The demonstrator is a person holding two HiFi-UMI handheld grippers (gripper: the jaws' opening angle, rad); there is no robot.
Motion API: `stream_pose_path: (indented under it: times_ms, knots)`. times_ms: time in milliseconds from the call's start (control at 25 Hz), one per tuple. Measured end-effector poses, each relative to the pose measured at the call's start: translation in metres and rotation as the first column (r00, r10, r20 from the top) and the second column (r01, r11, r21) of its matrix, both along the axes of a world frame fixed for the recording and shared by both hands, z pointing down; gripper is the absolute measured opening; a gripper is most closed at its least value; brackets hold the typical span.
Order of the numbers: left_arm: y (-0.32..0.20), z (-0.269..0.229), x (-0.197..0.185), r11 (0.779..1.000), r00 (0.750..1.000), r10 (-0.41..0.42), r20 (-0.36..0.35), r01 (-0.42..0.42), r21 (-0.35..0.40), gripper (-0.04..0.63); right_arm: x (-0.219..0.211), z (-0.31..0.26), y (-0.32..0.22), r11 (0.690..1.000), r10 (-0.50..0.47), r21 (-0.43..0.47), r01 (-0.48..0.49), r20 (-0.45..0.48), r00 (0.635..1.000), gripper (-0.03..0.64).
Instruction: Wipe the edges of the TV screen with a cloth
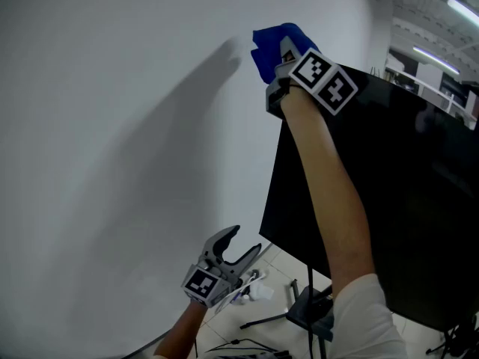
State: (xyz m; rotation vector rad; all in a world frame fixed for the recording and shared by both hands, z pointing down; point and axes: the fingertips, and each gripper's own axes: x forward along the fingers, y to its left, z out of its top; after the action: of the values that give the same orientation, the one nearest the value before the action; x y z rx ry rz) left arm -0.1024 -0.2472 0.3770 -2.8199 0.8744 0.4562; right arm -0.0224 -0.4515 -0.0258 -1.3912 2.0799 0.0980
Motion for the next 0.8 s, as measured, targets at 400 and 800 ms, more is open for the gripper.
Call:
stream_pose_path:
  times_ms: [400, 800]
  knots:
    - [0.017, -0.012, 0.035, 0.993, 0.993, 0.121, -0.007, -0.121, -0.001, 0.273, 0.064, 0.002, 0.052, 0.999, 0.027, -0.043, -0.017, 0.248, 0.968, 0.08]
    - [0.052, -0.008, 0.095, 0.966, 0.966, 0.26, -0.003, -0.26, 0.003, 0.273, 0.136, 0.001, 0.123, 0.99, 0.137, -0.007, -0.14, 0.236, 0.962, 0.08]
